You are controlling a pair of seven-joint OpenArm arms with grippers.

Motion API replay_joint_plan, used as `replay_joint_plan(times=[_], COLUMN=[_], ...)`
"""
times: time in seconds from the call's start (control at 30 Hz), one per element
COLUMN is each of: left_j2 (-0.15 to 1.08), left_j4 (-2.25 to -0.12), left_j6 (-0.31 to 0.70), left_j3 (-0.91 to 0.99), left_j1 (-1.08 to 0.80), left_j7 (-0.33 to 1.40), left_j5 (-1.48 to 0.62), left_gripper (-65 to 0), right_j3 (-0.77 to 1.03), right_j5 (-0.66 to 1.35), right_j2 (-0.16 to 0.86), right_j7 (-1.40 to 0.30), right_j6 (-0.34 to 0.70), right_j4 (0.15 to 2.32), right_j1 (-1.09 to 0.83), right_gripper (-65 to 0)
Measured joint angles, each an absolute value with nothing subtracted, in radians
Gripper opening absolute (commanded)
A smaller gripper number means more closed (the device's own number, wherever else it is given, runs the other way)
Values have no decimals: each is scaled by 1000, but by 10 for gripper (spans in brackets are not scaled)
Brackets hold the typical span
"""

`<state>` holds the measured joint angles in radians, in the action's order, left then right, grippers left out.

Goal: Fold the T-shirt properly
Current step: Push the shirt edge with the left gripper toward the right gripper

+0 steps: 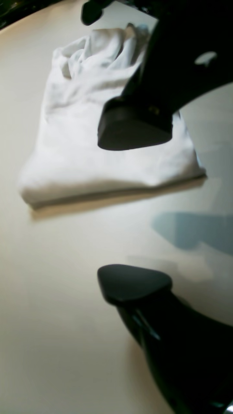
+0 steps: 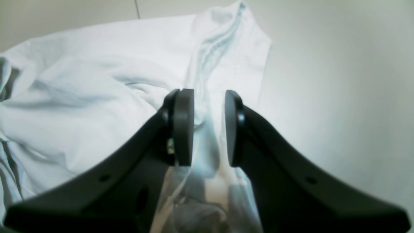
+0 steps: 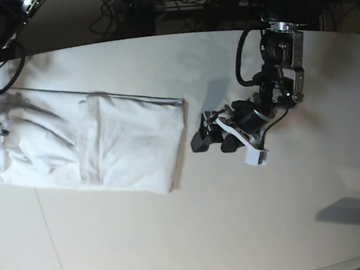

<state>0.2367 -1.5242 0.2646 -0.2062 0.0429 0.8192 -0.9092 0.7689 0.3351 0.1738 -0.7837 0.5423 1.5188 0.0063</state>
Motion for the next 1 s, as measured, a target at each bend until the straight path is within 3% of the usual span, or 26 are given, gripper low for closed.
replay_joint_plan(times=[0.77,0.83,1.0], left_j2=[92,91,93], left_j4=[-1298,-1287,-1238], left_j6=[284,284,284], left_j3=[-351,-350,-340], left_j1=[187,191,191], left_j7=[841,842,833], left_j5=[-923,-923,-924], left_gripper=[-133,-203,-485], right_j3=[768,768,768], right_j5=[335,336,335], right_j2=[173,173,173], right_j7=[-783,-784,-784], right_j6=[542,542,542], right_j4=[1518,1518,1518], right_j1=[8,8,8], right_gripper=[-490,-490,-490])
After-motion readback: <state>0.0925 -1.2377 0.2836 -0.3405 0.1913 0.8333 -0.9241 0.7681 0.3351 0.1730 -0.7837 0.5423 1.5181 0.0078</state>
